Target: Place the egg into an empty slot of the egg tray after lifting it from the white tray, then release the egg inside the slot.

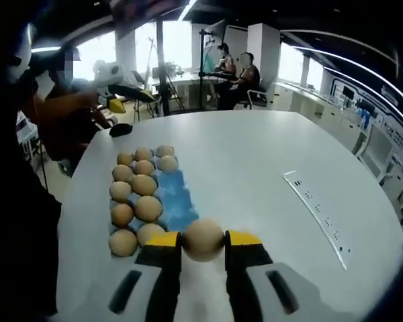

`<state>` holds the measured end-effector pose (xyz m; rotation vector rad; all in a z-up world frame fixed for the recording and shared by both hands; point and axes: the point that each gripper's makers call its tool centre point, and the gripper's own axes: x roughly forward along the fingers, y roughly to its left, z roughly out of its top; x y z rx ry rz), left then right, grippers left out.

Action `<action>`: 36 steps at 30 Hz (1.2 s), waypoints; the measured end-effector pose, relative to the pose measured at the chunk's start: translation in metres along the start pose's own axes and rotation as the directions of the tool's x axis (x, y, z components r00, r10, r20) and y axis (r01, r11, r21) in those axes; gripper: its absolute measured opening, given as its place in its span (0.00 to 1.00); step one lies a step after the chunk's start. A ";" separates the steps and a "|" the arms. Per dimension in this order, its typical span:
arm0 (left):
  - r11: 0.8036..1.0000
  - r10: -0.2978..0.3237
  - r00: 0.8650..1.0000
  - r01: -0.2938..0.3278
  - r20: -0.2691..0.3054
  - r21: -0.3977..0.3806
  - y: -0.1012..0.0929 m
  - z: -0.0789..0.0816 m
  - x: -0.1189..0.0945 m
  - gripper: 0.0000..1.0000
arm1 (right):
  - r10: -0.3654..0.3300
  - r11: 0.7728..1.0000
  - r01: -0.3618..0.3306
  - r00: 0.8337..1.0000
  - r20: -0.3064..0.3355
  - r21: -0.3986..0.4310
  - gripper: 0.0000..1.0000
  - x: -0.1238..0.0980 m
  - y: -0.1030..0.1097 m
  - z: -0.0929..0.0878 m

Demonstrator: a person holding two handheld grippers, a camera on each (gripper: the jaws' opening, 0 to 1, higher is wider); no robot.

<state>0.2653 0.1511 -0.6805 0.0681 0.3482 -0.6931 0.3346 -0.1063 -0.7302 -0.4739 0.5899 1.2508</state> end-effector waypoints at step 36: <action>1.000 -0.001 1.000 0.001 0.008 -0.001 0.001 0.001 0.001 0.55 | 0.154 0.986 -0.151 0.987 0.038 -0.078 0.25 0.079 0.039 0.046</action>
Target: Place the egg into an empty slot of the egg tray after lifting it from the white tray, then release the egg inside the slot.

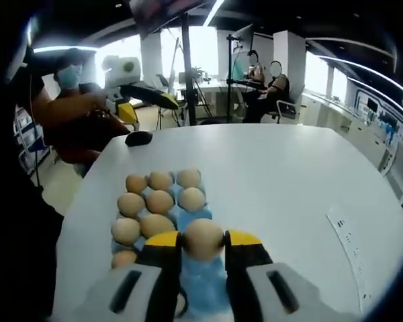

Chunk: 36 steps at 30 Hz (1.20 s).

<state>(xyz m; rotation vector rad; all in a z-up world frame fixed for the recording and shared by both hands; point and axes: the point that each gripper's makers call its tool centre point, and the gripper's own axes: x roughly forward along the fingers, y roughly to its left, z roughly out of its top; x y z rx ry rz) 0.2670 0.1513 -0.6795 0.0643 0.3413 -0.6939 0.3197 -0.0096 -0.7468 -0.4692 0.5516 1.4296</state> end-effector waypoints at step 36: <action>1.000 0.003 1.000 -0.003 -0.005 -0.013 0.002 -0.005 -0.002 0.55 | 0.073 0.997 -0.075 0.994 -0.078 -0.034 0.25 0.052 0.010 -0.009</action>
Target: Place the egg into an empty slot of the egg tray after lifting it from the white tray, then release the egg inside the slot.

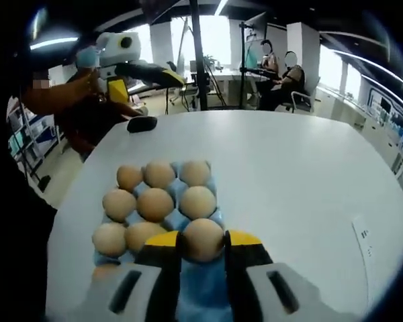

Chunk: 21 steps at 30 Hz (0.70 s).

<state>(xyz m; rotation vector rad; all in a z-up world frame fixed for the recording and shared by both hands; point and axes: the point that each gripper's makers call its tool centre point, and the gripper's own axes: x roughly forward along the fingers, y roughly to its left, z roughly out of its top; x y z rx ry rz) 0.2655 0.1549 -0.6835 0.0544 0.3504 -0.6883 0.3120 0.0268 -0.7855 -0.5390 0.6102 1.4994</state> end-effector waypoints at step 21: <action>1.000 -0.004 1.000 0.004 -0.004 0.003 -0.001 0.000 0.003 0.54 | 0.027 0.999 -0.027 1.000 -0.014 -0.035 0.27 0.003 0.000 -0.003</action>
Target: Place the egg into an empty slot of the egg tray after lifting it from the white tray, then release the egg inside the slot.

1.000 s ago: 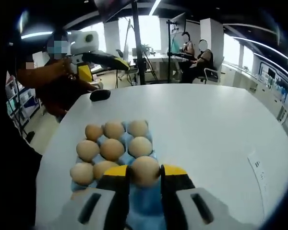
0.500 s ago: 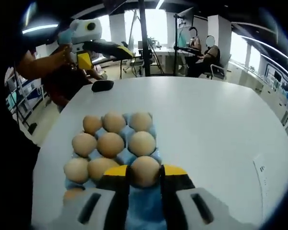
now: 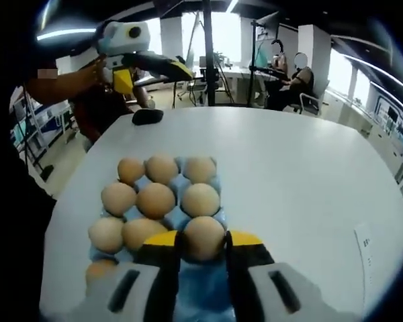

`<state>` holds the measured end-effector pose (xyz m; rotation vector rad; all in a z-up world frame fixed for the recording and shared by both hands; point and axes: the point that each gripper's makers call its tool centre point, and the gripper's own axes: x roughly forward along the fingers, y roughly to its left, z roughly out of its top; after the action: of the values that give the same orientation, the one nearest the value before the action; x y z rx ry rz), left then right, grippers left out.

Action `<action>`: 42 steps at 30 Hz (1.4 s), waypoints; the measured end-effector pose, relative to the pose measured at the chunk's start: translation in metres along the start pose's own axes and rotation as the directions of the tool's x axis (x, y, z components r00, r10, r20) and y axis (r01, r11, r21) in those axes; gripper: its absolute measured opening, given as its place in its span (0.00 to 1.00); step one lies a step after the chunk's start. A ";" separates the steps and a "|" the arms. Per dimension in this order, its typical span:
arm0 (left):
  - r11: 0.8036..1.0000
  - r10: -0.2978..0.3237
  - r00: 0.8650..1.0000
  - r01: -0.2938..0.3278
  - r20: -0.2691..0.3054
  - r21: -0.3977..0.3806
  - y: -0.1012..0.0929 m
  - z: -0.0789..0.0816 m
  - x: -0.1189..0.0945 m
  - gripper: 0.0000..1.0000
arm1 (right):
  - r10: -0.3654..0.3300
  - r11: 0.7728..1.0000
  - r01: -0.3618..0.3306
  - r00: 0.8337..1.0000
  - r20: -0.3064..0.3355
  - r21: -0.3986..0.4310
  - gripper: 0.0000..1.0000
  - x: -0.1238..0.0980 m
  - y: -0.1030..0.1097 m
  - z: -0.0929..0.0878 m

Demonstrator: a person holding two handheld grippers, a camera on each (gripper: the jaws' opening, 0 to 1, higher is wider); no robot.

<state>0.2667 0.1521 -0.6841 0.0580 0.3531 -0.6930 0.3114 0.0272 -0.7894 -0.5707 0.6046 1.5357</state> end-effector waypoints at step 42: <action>1.000 -0.007 1.000 0.007 0.009 0.016 -0.004 0.008 0.002 0.54 | -0.194 0.975 0.183 0.978 0.075 0.129 0.34 -0.075 -0.011 -0.037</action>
<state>0.2678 0.1464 -0.6773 0.0685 0.3399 -0.7026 0.3257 -0.0526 -0.7664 -0.4523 0.5564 1.3280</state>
